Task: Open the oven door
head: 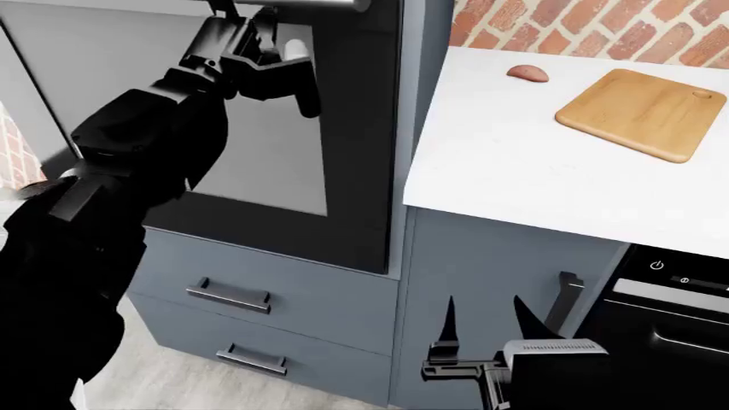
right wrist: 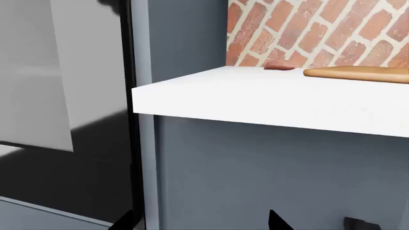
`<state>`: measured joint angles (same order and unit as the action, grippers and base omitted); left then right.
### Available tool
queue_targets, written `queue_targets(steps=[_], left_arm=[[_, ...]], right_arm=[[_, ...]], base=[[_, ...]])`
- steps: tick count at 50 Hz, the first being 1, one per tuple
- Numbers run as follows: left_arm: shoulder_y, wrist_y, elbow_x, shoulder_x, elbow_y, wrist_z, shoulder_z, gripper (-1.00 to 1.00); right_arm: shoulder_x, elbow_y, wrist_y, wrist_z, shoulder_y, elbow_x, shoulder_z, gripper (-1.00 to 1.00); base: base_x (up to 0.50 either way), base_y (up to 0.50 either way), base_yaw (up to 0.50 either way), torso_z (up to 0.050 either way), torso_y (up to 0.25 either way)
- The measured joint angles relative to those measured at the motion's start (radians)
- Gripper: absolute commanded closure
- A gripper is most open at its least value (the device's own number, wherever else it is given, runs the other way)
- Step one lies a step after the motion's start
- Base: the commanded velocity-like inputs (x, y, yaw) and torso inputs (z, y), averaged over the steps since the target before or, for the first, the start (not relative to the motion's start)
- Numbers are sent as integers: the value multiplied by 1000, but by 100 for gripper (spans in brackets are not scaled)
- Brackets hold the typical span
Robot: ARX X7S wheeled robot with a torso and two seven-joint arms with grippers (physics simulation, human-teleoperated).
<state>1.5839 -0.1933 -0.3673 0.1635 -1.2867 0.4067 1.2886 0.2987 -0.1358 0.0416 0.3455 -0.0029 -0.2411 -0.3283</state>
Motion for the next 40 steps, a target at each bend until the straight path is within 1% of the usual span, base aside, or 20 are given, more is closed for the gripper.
queue_targets(steps=[9, 15, 27, 40], left_arm=[[16, 9, 111, -6, -14, -24, 115, 100], [27, 14, 161, -7, -14, -30, 160, 100], [38, 26, 228, -6, -5, -32, 227, 100], [45, 36, 272, -5, 2, -28, 275, 100]], right_arm=[[2, 1, 2, 1, 1, -1, -2, -100], [3, 6, 5, 2, 1, 3, -6, -100], [6, 10, 9, 5, 3, 7, -12, -100], [9, 9, 9, 9, 4, 9, -18, -100]], base=[[0, 0, 0, 0, 3], [0, 0, 0, 0, 2], [2, 0, 0, 1, 3], [2, 1, -1, 1, 2]])
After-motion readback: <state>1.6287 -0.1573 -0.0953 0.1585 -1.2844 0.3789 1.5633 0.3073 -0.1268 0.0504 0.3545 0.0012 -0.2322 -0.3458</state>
